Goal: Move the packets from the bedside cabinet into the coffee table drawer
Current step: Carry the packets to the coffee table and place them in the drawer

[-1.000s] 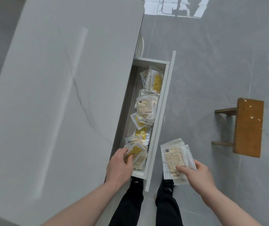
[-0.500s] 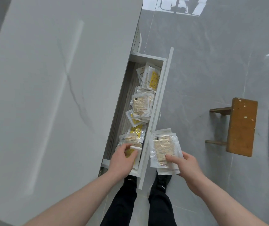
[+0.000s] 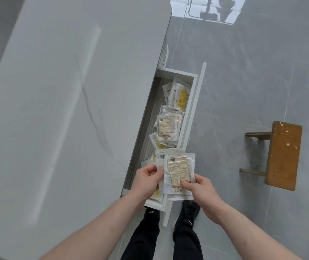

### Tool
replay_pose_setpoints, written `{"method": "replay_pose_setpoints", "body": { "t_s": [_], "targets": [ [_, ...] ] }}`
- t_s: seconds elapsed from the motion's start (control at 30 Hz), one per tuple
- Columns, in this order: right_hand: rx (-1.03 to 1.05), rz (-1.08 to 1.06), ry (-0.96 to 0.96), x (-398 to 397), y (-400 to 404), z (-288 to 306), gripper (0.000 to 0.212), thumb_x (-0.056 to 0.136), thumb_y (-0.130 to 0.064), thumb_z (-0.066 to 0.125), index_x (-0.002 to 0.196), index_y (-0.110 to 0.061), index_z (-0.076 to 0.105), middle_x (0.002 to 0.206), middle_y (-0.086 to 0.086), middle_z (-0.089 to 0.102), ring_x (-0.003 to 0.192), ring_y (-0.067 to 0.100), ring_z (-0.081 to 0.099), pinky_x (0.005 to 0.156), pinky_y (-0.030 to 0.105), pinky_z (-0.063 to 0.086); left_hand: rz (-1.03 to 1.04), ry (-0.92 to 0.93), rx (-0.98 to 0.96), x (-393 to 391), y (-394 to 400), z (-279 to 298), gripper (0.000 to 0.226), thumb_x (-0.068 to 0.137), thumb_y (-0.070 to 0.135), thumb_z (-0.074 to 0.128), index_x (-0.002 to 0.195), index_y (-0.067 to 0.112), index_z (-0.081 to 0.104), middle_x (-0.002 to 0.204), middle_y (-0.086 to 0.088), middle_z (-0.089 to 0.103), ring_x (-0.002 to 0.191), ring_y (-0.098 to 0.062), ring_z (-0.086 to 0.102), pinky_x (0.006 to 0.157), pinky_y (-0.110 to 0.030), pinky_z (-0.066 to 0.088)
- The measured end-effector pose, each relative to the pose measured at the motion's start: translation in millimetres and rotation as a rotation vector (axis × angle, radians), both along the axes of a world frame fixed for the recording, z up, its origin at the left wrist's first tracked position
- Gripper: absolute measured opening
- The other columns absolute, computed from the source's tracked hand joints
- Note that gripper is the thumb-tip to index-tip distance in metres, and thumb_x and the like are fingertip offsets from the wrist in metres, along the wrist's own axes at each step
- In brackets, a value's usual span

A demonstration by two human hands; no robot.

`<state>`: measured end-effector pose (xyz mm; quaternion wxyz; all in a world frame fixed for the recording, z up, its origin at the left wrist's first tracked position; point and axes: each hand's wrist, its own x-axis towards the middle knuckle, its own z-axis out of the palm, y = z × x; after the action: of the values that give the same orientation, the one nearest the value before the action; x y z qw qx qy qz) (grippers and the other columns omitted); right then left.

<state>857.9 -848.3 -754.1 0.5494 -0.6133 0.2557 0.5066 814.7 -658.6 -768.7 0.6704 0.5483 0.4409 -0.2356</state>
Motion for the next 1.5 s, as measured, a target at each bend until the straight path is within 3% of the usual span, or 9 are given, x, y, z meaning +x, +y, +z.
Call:
{"method": "replay_pose_setpoints", "body": {
  "t_s": [0.17,0.43,0.53,0.63,0.83,0.93,1.03,1.13,1.5],
  "targets": [
    [-0.093,-0.032,-0.078,-4.7,-0.9,-2.4,0.020,0.101,-0.018,0.068,0.114,-0.031,0.076,0.108,-0.017,0.079,0.100,0.001,0.075,0.087,0.025,0.054,-0.014,0.017,0.233,-7.2,13.0,-6.2,0.012,0.101,0.024,0.067,0.098,0.020,0.078,0.093,0.002,0.081,0.092,-0.020,0.078,0.091,-0.049,0.061],
    [-0.198,-0.063,-0.066,-19.7,-19.1,-12.5,0.026,0.097,-0.011,0.072,0.115,-0.029,0.076,0.106,-0.011,0.080,0.100,0.012,0.077,0.100,0.046,0.057,-0.460,0.215,0.539,-18.7,35.1,-37.5,0.019,0.101,0.030,0.062,0.090,0.018,0.072,0.087,0.002,0.073,0.087,-0.023,0.069,0.087,-0.041,0.058],
    [-0.222,-0.059,-0.054,-24.1,-20.6,-15.6,0.026,0.097,-0.010,0.071,0.116,-0.028,0.074,0.106,-0.011,0.080,0.101,0.013,0.077,0.101,0.049,0.057,-0.654,0.286,0.540,-19.2,33.9,-42.0,0.015,0.102,0.030,0.059,0.102,0.025,0.073,0.101,0.005,0.075,0.098,-0.022,0.069,0.092,-0.040,0.058],
    [-0.223,-0.060,-0.052,-25.7,-20.5,-17.1,0.026,0.098,-0.011,0.070,0.118,-0.028,0.073,0.106,-0.012,0.080,0.100,0.011,0.077,0.098,0.045,0.059,-0.944,0.316,0.645,-17.0,34.0,-40.0,0.041,0.096,0.018,0.058,0.134,0.033,0.064,0.130,0.005,0.070,0.116,-0.022,0.066,0.095,-0.037,0.057],
    [-0.231,-0.072,-0.108,-10.8,-8.8,-16.3,0.024,0.098,-0.014,0.070,0.111,-0.034,0.073,0.101,-0.019,0.079,0.090,-0.003,0.074,0.077,0.021,0.052,-0.703,-0.257,0.937,39.4,66.3,3.2,0.040,0.091,0.023,0.068,0.129,0.034,0.061,0.131,0.015,0.060,0.110,-0.004,0.056,0.091,-0.018,0.046],
    [-0.235,-0.080,-0.141,7.7,6.0,-15.7,0.022,0.099,-0.014,0.069,0.109,-0.033,0.073,0.100,-0.017,0.080,0.093,0.005,0.076,0.082,0.028,0.058,-0.744,-0.253,1.127,80.3,114.6,10.9,0.069,0.089,0.028,0.074,0.151,0.027,0.043,0.160,0.001,0.034,0.144,-0.023,0.035,0.118,-0.041,0.037],
    [-0.260,-0.106,-0.181,33.6,25.0,-20.7,0.021,0.100,-0.012,0.066,0.108,-0.030,0.074,0.103,-0.008,0.080,0.096,0.015,0.077,0.090,0.040,0.062,-0.932,0.115,1.060,104.3,150.2,4.6,0.109,0.087,0.049,0.078,0.165,0.029,0.004,0.173,-0.003,-0.008,0.157,-0.035,0.004,0.127,-0.050,0.021],
    [-0.297,-0.114,-0.222,60.9,44.6,-28.9,0.021,0.100,-0.013,0.065,0.100,-0.032,0.073,0.100,-0.007,0.080,0.092,0.016,0.077,0.090,0.044,0.063,-1.034,0.253,0.932,104.5,156.1,-8.2,0.129,0.081,0.054,0.082,0.163,0.031,-0.016,0.170,-0.002,-0.025,0.158,-0.040,-0.008,0.126,-0.055,0.023],
    [-0.333,-0.208,-0.254,133.4,98.9,-52.7,0.030,0.101,-0.008,0.056,0.087,-0.032,0.067,0.096,-0.006,0.075,0.093,0.024,0.076,0.087,0.049,0.064,-1.054,0.258,0.963,100.2,154.7,-28.8,0.139,0.079,0.051,0.085,0.158,0.031,-0.028,0.166,-0.001,-0.035,0.156,-0.044,-0.016,0.120,-0.057,0.034]
  ]
}}
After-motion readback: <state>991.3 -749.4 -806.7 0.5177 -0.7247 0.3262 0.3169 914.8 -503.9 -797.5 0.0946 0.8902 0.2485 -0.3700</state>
